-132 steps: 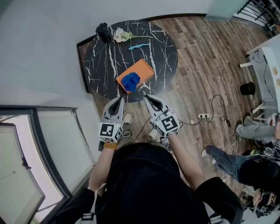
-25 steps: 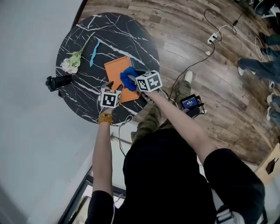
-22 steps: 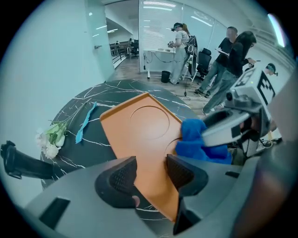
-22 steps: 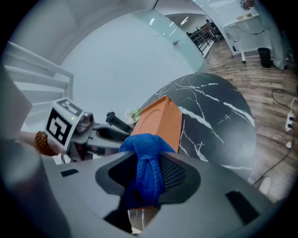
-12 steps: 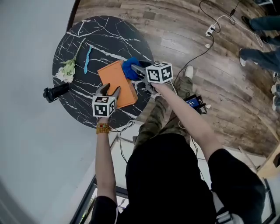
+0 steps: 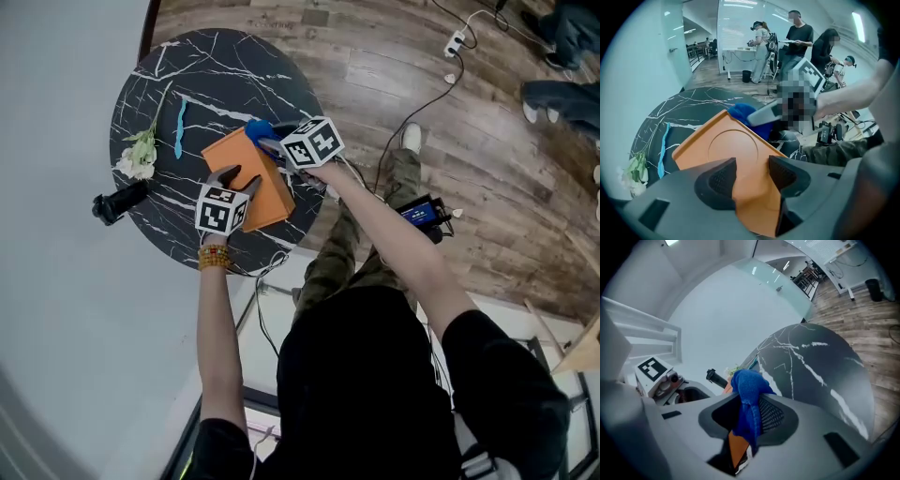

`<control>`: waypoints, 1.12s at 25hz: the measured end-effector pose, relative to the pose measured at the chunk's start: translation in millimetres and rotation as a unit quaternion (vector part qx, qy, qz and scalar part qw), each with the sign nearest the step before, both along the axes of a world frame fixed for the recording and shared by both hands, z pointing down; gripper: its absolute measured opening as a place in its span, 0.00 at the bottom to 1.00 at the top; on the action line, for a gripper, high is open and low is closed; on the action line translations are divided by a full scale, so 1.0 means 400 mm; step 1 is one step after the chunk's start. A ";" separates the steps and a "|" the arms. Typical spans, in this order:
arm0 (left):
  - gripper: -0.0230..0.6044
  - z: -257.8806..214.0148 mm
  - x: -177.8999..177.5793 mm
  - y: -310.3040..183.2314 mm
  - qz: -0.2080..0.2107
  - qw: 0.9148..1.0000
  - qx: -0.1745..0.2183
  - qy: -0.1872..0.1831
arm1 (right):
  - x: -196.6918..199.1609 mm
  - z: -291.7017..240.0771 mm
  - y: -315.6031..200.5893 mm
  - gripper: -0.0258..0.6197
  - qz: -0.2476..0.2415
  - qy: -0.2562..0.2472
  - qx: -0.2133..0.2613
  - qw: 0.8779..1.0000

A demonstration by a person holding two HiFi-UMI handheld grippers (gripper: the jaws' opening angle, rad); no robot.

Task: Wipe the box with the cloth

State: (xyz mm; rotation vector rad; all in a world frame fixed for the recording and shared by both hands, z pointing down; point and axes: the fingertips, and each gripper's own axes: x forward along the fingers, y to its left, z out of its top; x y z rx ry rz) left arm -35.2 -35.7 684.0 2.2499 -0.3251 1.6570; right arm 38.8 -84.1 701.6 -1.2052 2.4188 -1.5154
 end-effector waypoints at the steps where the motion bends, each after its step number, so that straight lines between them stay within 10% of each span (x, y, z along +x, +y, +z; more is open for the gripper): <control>1: 0.40 0.000 0.000 -0.001 -0.003 1.000 0.002 0.003 | -0.016 -0.001 0.036 0.19 -0.011 -0.005 -0.004 1.000; 9: 0.38 -0.002 0.000 -0.006 -0.023 0.999 0.009 0.020 | -0.132 0.033 0.367 0.18 -0.097 -0.021 -0.061 0.993; 20: 0.34 0.002 0.013 0.000 0.009 1.000 -0.001 -0.002 | 0.010 0.030 -0.080 0.18 -0.068 0.021 -0.058 0.996; 28: 0.34 -0.004 0.009 -0.002 -0.016 1.000 0.005 0.016 | -0.124 0.019 0.310 0.18 -0.110 -0.011 -0.096 0.989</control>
